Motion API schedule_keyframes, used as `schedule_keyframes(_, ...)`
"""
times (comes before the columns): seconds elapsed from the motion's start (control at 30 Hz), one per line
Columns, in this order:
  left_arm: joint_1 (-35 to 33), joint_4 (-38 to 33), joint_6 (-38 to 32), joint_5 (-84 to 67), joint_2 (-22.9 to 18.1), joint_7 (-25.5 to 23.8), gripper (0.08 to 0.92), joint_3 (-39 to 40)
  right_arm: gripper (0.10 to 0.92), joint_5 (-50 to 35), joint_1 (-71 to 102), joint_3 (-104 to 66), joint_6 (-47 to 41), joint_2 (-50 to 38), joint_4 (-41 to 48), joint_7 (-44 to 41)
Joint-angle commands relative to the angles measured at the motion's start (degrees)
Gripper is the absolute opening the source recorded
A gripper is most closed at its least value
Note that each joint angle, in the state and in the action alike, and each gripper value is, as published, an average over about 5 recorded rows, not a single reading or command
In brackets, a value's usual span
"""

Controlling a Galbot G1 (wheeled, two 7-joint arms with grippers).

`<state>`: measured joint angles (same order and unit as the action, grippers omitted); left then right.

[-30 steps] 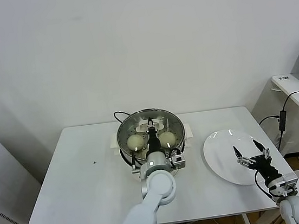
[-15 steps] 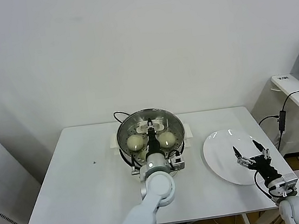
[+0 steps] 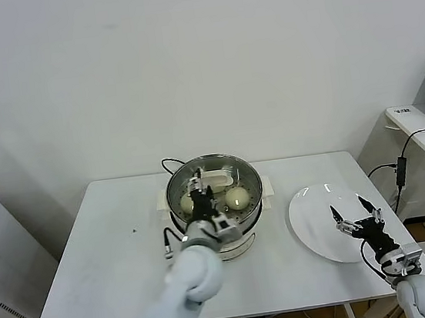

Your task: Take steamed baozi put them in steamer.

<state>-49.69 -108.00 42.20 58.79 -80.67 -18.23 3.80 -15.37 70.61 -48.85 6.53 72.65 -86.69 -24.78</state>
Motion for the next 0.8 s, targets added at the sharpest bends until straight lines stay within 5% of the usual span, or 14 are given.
schedule_keyframes(0.03,-5.9,-17.2,-13.5,-75.5,9.4,2.3,0.696,-20.7,0.823,-4.0,-0.7,1.0,-3.3,-0.3,-0.7,2.8)
schedule_keyframes(0.27,-9.9,-11.0,-16.0,-95.9,10.8,14.2,0.819,-40.1,0.823,-8.7,-1.2,0.8,-4.4,-1.0,-0.4,5.5)
schedule_keyframes(0.53,-15.9,1.5,-24.8,-84.5,14.7,11.8,0.823,-43.4,0.823,-8.7,-2.0,1.3,-3.9,0.0,-0.1,3.4)
schedule_keyframes(0.8,-16.9,4.5,-25.3,-81.0,11.0,11.9,0.823,-42.2,0.823,-5.6,-1.7,1.1,-4.7,0.4,-1.5,3.1)
